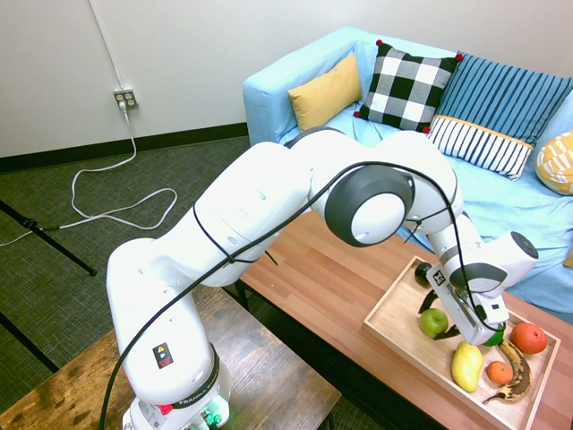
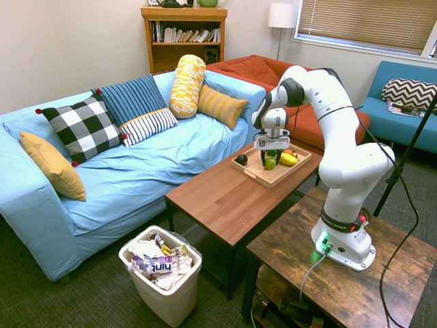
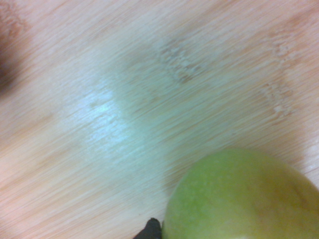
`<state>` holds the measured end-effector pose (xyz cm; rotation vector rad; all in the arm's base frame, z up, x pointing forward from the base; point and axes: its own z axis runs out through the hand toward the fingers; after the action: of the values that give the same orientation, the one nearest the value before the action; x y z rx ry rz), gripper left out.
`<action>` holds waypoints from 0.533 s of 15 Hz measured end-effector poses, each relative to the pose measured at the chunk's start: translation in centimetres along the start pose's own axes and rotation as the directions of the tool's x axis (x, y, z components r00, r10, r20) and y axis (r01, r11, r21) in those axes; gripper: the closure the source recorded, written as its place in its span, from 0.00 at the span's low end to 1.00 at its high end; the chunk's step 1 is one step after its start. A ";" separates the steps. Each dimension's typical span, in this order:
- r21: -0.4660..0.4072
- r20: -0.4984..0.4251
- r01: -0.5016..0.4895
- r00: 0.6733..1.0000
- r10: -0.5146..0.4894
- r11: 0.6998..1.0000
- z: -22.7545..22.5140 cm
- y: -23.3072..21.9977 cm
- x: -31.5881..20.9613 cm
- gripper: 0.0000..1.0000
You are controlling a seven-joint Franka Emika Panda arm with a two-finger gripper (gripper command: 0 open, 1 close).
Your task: Put the apple in the tray
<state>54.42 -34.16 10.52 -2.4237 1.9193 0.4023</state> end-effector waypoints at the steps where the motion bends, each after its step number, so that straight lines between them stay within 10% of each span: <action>1: 0.001 0.001 0.001 1.000 -0.001 1.000 -0.2 -0.1 0.0 0.00; 8: 0.040 -0.018 -0.017 1.000 0.018 0.999 -5.1 0.6 0.8 0.00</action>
<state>54.94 -35.96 15.34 -2.3962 1.9373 0.3399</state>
